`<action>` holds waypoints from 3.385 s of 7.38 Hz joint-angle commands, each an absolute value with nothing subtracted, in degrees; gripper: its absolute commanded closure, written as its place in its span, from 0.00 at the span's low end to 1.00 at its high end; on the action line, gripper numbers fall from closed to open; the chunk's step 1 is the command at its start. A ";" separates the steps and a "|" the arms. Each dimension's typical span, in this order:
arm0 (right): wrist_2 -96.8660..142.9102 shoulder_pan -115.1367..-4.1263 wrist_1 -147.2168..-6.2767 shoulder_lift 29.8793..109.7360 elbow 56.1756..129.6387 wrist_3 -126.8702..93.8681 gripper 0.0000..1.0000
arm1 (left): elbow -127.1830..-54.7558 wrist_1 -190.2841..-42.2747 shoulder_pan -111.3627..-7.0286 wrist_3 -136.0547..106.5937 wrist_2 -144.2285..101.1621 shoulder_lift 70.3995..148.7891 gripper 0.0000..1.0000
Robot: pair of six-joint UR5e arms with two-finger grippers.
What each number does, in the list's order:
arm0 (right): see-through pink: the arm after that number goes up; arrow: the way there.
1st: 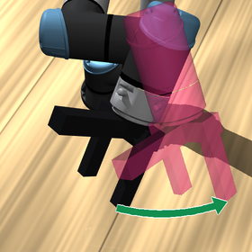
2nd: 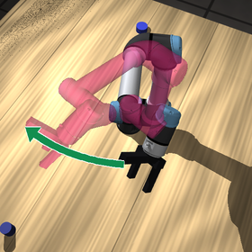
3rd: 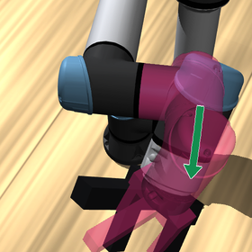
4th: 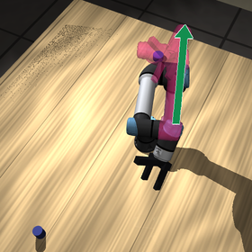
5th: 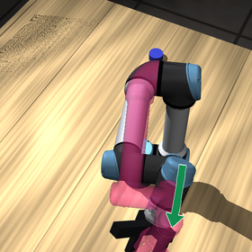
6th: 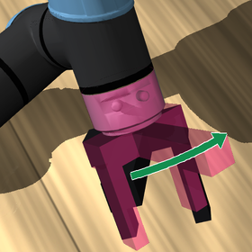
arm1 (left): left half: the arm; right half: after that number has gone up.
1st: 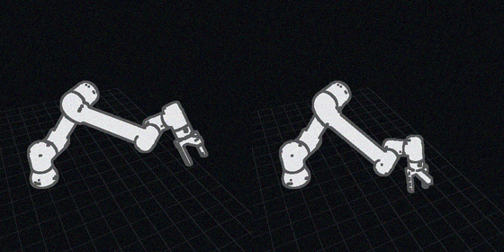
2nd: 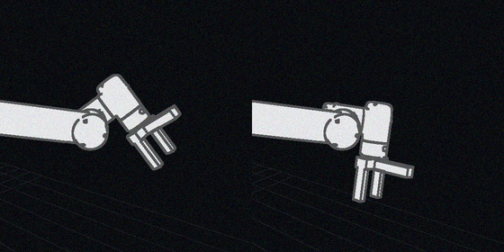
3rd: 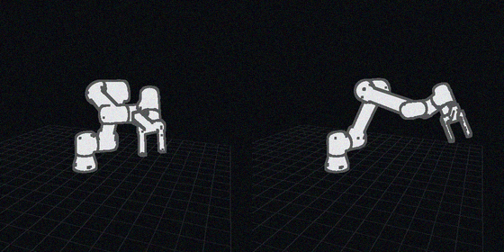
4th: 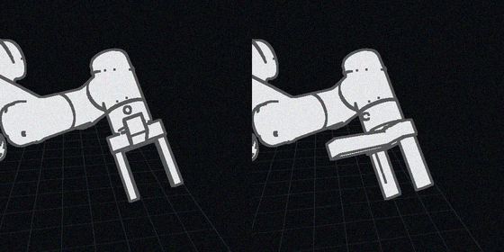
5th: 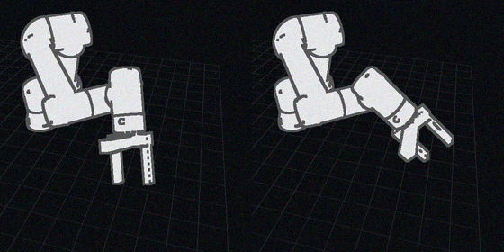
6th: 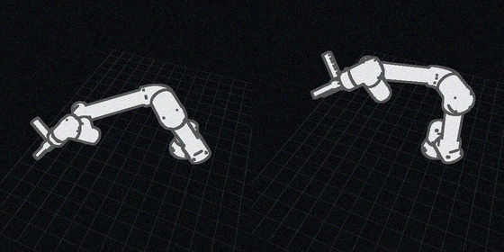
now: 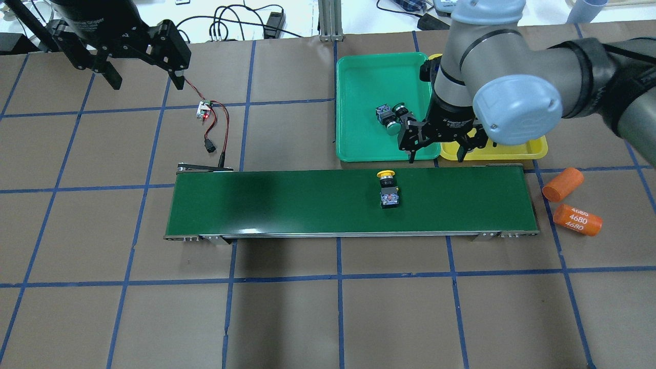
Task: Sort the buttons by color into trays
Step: 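Grasp the last yellow-capped button on the belt with the right gripper, then lower the yellow button into the yellow tray and open the right gripper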
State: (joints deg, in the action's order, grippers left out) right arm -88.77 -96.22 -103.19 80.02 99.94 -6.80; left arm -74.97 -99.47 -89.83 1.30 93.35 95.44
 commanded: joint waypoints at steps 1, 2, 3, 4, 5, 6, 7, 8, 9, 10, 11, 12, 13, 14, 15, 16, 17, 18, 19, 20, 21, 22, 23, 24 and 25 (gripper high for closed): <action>-88.68 -99.22 -110.27 77.44 104.40 -8.52 0.00 | -74.97 -99.40 -89.82 1.23 93.25 95.45 0.00; -88.77 -99.23 -110.22 76.91 105.02 -8.53 0.00 | -74.97 -99.49 -89.82 1.23 93.25 95.36 0.00; -88.68 -99.40 -110.21 75.69 105.46 -8.53 0.00 | -74.97 -99.49 -89.82 1.32 93.34 95.27 0.00; -88.68 -99.49 -110.21 74.98 105.47 -8.44 0.00 | -74.97 -99.49 -89.91 1.32 93.34 95.27 0.00; -88.77 -99.41 -110.21 74.01 105.47 -8.44 0.00 | -74.88 -99.49 -89.91 1.32 93.34 95.27 0.00; -88.77 -99.40 -110.21 73.05 105.47 -8.44 0.00 | -74.88 -99.49 -89.91 1.32 93.17 95.19 0.00; -88.94 -98.88 -110.30 72.86 105.38 -8.35 0.15 | -74.97 -99.49 -89.91 1.32 93.16 95.19 0.00; -89.12 -98.62 -109.61 72.77 105.47 -7.74 0.73 | -74.97 -99.49 -89.91 1.32 93.16 95.27 0.00; -89.38 -98.61 -109.34 72.95 105.38 -7.73 1.00 | -75.14 -99.49 -89.91 1.23 92.99 95.36 0.00; -89.56 -98.61 -109.16 73.04 105.29 -8.08 1.00 | -75.06 -99.49 -89.91 1.23 92.90 95.36 0.00; -89.21 -98.44 -109.07 73.56 105.21 -8.26 1.00 | -75.06 -99.41 -89.91 1.23 92.81 95.36 0.00; -89.82 -98.26 -108.81 73.74 104.16 -8.26 1.00 | -75.06 -99.40 -89.91 1.23 92.90 95.45 0.00; -90.61 -97.83 -108.81 74.09 101.98 -8.26 1.00 | -75.06 -99.40 -89.74 1.32 92.99 95.62 0.00; -93.31 -96.43 -108.72 73.83 97.43 -7.65 1.00 | -75.06 -99.49 -89.56 1.32 93.08 95.80 0.00; -93.51 -94.15 -109.50 73.39 94.42 -8.26 1.00 | -75.06 -99.49 -89.82 0.97 92.99 96.15 0.00; -93.34 -91.09 -110.82 72.17 93.26 -7.30 1.00 | -75.15 -99.75 -90.00 0.88 92.99 96.50 0.00; -93.34 -87.23 -113.53 69.98 92.38 -5.73 1.00 | -75.23 -100.89 -90.17 1.40 93.08 96.42 0.00; -93.51 -84.66 -116.43 67.09 91.50 -0.75 1.00 | -75.23 -101.33 -90.18 2.28 93.08 96.07 0.00; -93.60 -83.42 -117.15 64.89 91.49 3.04 1.00 | -75.23 -101.25 -90.00 3.94 93.25 96.33 0.00; -93.26 -83.32 -117.59 63.82 91.58 2.47 1.00 | -75.67 -100.81 -90.00 6.22 93.43 96.42 0.00; -92.56 -83.32 -120.29 62.59 91.58 2.29 0.61 | -75.24 -100.81 -90.00 6.24 93.43 95.98 0.00; -92.55 -83.23 -121.71 61.88 91.58 2.98 0.01 | -75.23 -100.81 -90.00 6.24 93.43 95.72 0.00; -92.72 -83.23 -121.73 61.88 91.50 3.08 0.00 | -75.23 -100.81 -90.00 6.24 93.51 95.89 0.00; -92.99 -83.06 -121.03 62.92 91.49 3.08 0.00 | -75.23 -100.81 -90.00 6.24 93.52 96.06 0.00; -92.90 -83.14 -119.20 65.02 92.10 2.99 0.00 | -75.23 -100.72 -90.00 6.24 93.52 96.33 0.00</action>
